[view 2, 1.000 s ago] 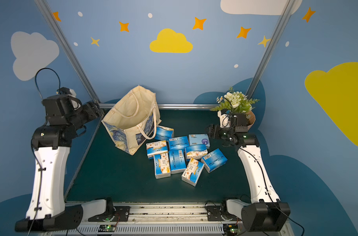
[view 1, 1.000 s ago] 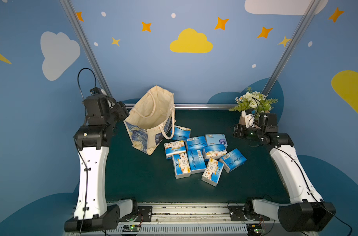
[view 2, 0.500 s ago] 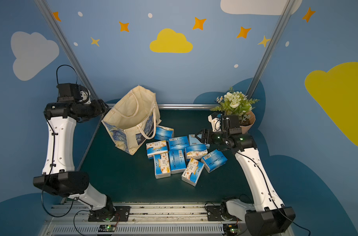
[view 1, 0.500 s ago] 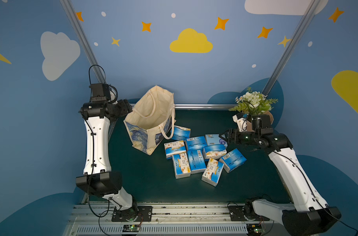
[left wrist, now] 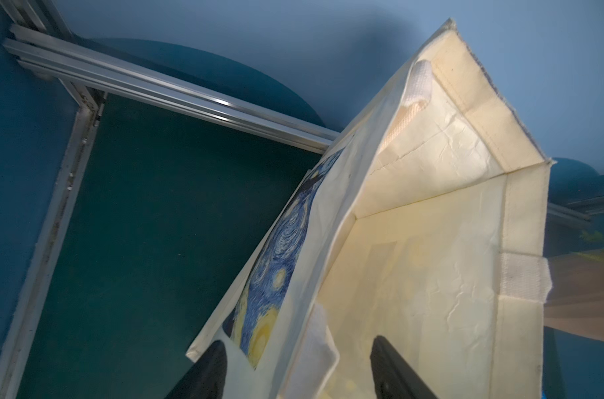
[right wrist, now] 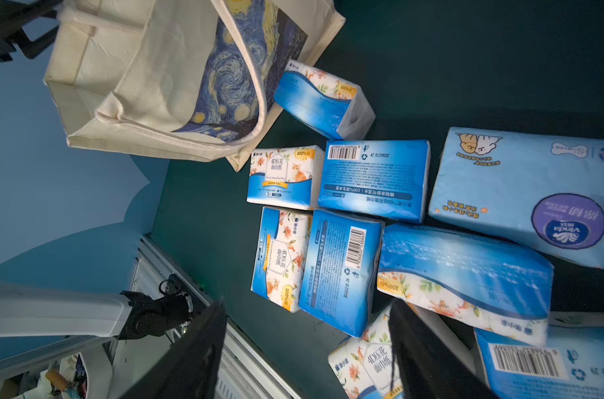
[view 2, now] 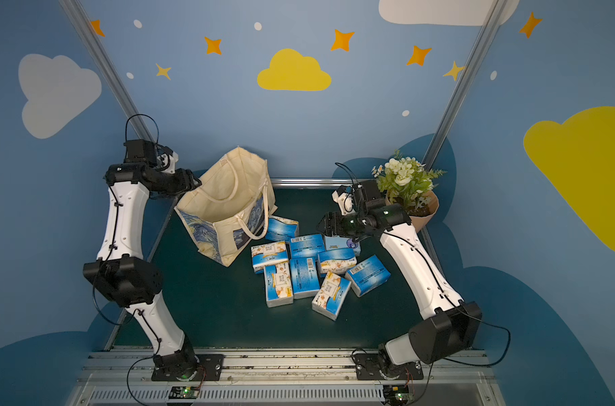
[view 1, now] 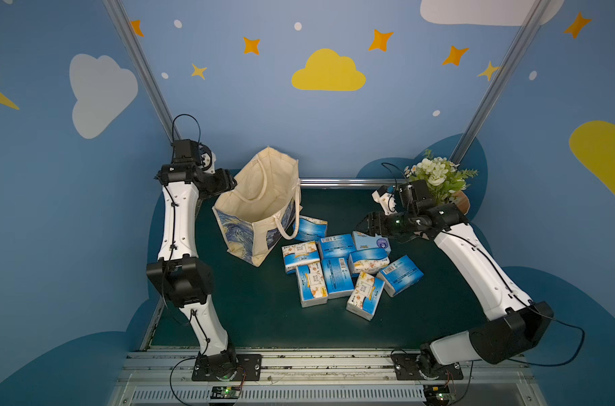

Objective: Put tissues into the canvas bag
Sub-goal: Adjust the canvas bag at the center of the board.

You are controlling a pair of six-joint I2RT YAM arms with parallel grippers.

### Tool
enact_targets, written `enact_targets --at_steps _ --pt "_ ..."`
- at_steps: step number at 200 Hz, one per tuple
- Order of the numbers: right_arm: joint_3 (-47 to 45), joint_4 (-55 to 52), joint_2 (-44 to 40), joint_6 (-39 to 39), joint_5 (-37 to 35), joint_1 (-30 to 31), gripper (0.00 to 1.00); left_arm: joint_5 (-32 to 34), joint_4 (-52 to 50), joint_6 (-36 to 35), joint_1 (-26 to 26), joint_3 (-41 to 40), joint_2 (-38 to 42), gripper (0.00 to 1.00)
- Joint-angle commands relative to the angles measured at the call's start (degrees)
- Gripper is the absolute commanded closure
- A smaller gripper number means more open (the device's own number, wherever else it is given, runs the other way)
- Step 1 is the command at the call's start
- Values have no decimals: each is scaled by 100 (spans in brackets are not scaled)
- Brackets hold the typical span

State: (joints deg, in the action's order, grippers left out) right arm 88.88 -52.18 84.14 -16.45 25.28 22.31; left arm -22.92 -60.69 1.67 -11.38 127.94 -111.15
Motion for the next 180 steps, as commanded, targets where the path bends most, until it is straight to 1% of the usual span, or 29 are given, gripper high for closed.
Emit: enact_targets --at_steps 1,8,15,18,22,25,45,63,82,95,115,134,141,156,180 --pt "257 -589 139 227 -168 89 25 -351 33 -266 59 378 -182 54" --pt "283 -671 167 266 -238 120 25 -441 7 -313 87 446 -260 64" --pt "333 -821 207 324 -379 153 25 -457 -11 -325 115 491 -312 79" --pt "356 -880 220 345 -454 161 25 -447 -24 -325 130 497 -326 84" --pt "370 -943 237 370 -525 175 25 -434 -35 -325 143 509 -341 94" --pt "403 -1031 255 418 -617 187 25 -414 -50 -325 164 512 -347 96" --pt "555 -1563 367 651 -1073 297 25 -257 -200 -367 311 495 -332 96" --pt "660 -2004 491 845 -1396 422 25 82 -292 -450 537 461 -233 97" --pt "607 -2153 575 1030 -1692 524 24 349 -210 -448 738 314 -60 97" --pt "468 -1920 594 1304 -1719 624 24 428 57 -269 773 53 90 96" --pt "341 -1116 714 1790 -1649 837 23 615 534 93 730 -410 276 96" --pt "456 -261 1079 2310 -1108 872 21 668 665 372 660 -559 272 97" --pt "565 56 1293 2449 -1018 872 21 670 650 448 637 -568 261 97" --pt "880 354 1760 2723 -878 863 21 650 611 522 596 -564 244 96" --pt "1640 266 2602 3207 -805 883 21 615 674 545 577 -518 253 96"
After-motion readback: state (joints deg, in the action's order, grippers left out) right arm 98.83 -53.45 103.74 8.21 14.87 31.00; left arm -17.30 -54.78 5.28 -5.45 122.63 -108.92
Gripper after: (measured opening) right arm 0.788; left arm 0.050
